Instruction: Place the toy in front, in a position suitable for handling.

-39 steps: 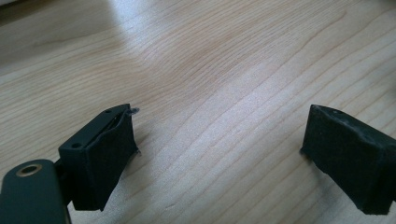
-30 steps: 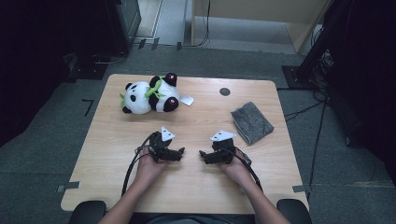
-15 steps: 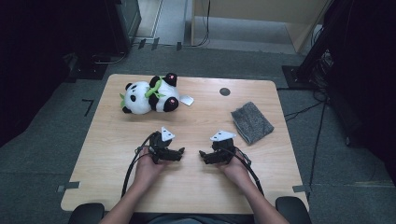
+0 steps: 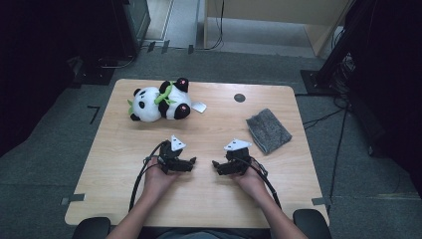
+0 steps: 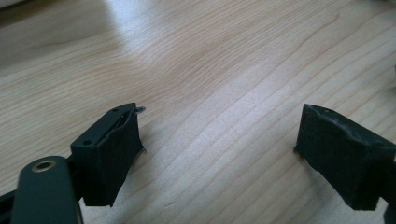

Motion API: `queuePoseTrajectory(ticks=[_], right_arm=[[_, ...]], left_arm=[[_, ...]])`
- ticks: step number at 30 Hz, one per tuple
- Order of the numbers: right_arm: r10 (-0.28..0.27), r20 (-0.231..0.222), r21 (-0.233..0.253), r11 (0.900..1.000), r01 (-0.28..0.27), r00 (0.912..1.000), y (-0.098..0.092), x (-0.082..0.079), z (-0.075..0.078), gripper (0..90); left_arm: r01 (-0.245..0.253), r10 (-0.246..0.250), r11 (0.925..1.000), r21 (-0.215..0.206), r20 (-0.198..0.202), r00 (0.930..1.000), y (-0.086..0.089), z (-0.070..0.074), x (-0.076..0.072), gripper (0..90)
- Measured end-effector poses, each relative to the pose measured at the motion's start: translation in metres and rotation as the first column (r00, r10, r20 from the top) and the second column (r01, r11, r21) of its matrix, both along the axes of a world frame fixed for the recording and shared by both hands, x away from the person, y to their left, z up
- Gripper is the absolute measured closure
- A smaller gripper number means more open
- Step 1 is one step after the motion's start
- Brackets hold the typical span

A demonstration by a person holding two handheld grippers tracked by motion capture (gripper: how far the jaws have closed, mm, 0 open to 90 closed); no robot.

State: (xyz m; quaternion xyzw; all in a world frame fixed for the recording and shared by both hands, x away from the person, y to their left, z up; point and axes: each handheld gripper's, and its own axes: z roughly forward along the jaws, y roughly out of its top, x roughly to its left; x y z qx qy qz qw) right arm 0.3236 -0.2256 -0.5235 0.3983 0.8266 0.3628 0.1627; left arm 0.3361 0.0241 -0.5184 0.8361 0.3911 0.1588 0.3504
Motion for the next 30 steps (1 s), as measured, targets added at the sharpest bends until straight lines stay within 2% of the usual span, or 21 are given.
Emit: queuePoseTrajectory(ticks=[2, 3, 4, 5, 8, 9, 10, 11, 14, 20, 23, 30], right_arm=[[0.000, 0.000, 0.000, 1.000, 0.000, 1.0000, 0.000, 0.000, 0.000, 10.2], [0.000, 0.000, 0.000, 1.000, 0.000, 1.0000, 0.000, 0.000, 0.000, 10.2], [0.000, 0.000, 0.000, 1.000, 0.000, 1.0000, 0.000, 0.000, 0.000, 10.2], [0.000, 0.000, 0.000, 1.000, 0.000, 1.0000, 0.000, 0.000, 0.000, 10.2], [0.000, 0.000, 0.000, 1.000, 0.000, 1.0000, 0.000, 0.000, 0.000, 10.2], [0.000, 0.001, 0.001, 1.000, 0.000, 1.0000, 0.000, 0.000, 0.000, 10.2], [0.000, 0.001, 0.001, 1.000, 0.000, 1.0000, 0.000, 0.000, 0.000, 10.2], [0.000, 0.001, 0.001, 1.000, 0.000, 1.0000, 0.000, 0.000, 0.000, 10.2], [0.000, 0.001, 0.001, 1.000, 0.000, 1.0000, 0.000, 0.000, 0.000, 10.1], [0.000, 0.000, 0.001, 1.000, 0.000, 1.0000, 0.000, 0.000, 0.000, 10.2], [0.000, 0.000, 0.001, 1.000, 0.000, 1.0000, 0.000, 0.000, 0.000, 10.2], [0.002, -0.001, 0.001, 1.000, -0.002, 1.0000, 0.000, 0.000, 0.000, 10.2]], left_arm=[[-0.007, 0.007, 1.0000, -0.003, -0.006, 1.0000, 0.001, 0.001, 0.001, 15.4], [-0.009, 0.009, 0.9995, -0.029, -0.024, 0.9997, 0.005, 0.003, 0.002, 15.5], [-0.009, 0.009, 0.9995, -0.029, -0.024, 0.9997, 0.005, 0.003, 0.002, 15.5], [-0.006, 0.004, 0.9983, -0.058, -0.034, 0.9994, 0.009, 0.007, 0.004, 15.6], [-0.007, 0.005, 0.9974, -0.071, -0.020, 0.9998, 0.013, 0.013, 0.004, 21.4], [-0.006, 0.006, 0.9957, -0.092, -0.006, 1.0000, 0.019, 0.018, 0.004, 22.7], [-0.006, 0.006, 0.9957, -0.092, -0.006, 1.0000, 0.019, 0.018, 0.004, 22.7], [-0.005, 0.004, 0.9940, -0.110, -0.012, 0.9999, 0.023, 0.022, 0.005, 22.8], [0.007, -0.008, 0.9959, -0.090, -0.006, 1.0000, 0.025, 0.026, 0.006, 24.1], [0.021, -0.022, 0.9967, -0.079, -0.009, 0.9997, 0.028, 0.033, 0.008, 24.1], [0.004, -0.006, 0.9934, -0.115, -0.023, 0.9997, 0.034, 0.043, 0.013, 24.2], [-0.012, 0.011, 0.9904, -0.138, -0.014, 0.9998, 0.044, 0.061, 0.023, 25.1]])
